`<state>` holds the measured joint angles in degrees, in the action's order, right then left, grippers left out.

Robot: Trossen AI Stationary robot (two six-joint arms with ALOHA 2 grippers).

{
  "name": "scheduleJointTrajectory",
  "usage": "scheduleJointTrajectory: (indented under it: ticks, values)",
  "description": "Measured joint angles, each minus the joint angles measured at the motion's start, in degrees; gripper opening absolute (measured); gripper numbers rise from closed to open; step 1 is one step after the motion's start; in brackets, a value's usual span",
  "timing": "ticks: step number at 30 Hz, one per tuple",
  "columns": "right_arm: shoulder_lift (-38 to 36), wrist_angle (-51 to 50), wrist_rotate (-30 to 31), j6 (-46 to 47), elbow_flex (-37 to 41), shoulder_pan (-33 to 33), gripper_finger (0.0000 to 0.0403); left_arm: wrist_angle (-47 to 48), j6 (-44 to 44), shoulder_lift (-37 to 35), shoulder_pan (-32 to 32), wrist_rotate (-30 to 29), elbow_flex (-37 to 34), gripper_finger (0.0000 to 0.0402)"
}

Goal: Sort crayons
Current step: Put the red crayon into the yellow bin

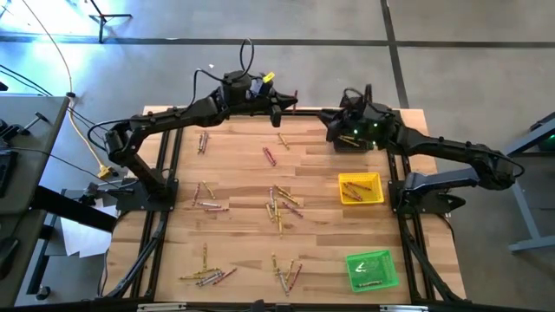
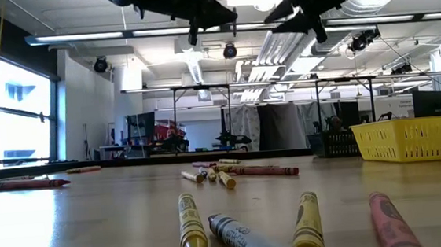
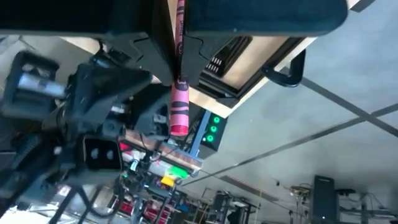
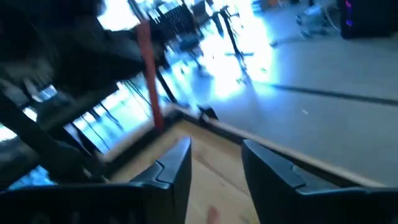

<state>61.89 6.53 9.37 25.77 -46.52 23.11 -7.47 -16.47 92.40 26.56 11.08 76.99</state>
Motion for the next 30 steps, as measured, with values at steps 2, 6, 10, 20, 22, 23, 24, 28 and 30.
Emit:
scheduleJointTrajectory:
  ticks: [2, 6, 10, 20, 22, 23, 24, 28, 30]
  values:
    - [0.0, 2.69, -0.88, 1.55, 0.0, 0.27, 0.0145, 0.05, -0.63, 0.0, -0.75, -1.13, 0.31, 0.0001]
    - [0.0, 5.18, -2.36, 7.54, 0.0, 0.15, 0.0157, -0.22, -4.95, 0.0, -2.04, -4.01, 1.63, 0.0001]
    - [0.0, 7.83, -4.03, 10.75, 0.0, -1.52, 0.0158, -0.09, -7.87, 0.0, -3.42, -5.62, 2.7, 0.0001]
    - [2.4, 2.05, -3.83, 6.58, -6.41, -4.43, 0.0158, -0.16, -10.73, 0.0, -5.3, -7.35, 3.37, 0.0001]
    - [3.99, -1.82, -3.83, 4.88, -9.25, -4.63, 0.0158, -0.15, -11.4, 0.0, -5.69, -7.35, 3.37, 0.0001]
    - [4.84, -3.73, -3.83, 3.98, -10.75, -4.77, 0.0158, -0.15, -11.41, 0.0, -5.91, -7.3, 3.38, 0.0001]
    - [5.74, -5.82, -3.82, 3.34, -12.28, -4.85, 0.0158, -0.14, -11.42, 0.0, -6.16, -7.19, 3.39, 0.0001]
    - [8.99, -12.86, -3.81, 0.75, -18.07, -4.85, 0.0158, -0.14, -11.41, 0.0, -6.83, -6.43, 3.39, 0.0001]
    - [10.21, -14.88, -3.81, -0.44, -20.26, -4.85, 0.0158, -0.12, -11.43, 0.0, -6.94, -5.96, 3.39, 0.0001]
